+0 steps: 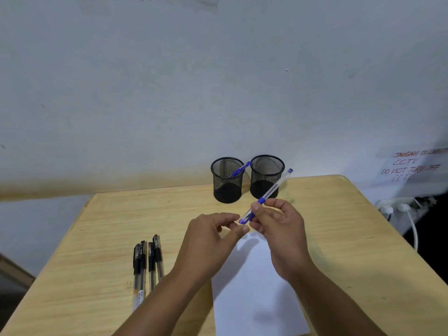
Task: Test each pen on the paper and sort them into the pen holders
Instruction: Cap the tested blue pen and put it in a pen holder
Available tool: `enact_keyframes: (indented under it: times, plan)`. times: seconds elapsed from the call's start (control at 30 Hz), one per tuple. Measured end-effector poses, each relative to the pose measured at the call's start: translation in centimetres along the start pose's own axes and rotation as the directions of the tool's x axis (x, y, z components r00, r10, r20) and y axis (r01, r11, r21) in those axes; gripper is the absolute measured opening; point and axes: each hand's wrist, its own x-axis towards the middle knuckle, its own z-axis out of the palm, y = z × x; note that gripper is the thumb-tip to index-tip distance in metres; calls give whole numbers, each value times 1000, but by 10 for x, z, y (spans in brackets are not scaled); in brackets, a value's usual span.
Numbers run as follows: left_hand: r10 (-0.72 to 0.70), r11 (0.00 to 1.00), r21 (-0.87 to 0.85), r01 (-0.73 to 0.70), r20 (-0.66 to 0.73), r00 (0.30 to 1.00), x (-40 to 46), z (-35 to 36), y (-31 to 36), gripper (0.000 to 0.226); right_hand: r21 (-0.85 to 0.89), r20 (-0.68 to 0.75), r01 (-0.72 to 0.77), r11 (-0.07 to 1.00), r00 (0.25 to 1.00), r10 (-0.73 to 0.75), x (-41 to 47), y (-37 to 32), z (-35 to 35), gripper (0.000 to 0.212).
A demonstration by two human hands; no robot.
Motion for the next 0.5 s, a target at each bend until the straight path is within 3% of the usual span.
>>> enact_keyframes:
  times: [0.13,0.27,0.4,0.5]
  plan:
    - [-160,987,-42,158,-63,985,27,0,-25,34,-132,33,79,988,997,-75,22,-16,-7,12]
    - [-231,973,-38,228,-139,963,60,7,-54,59,-423,96,179,888,984,-152,40,-31,-16,10]
    - [-239,970,-2,241,-141,961,86,17,-65,90,-703,207,328,631,943,-260,61,-47,-15,10]
    - [-233,972,-21,232,-119,965,102,23,-65,99,-812,313,420,405,899,-306,78,-61,-6,9]
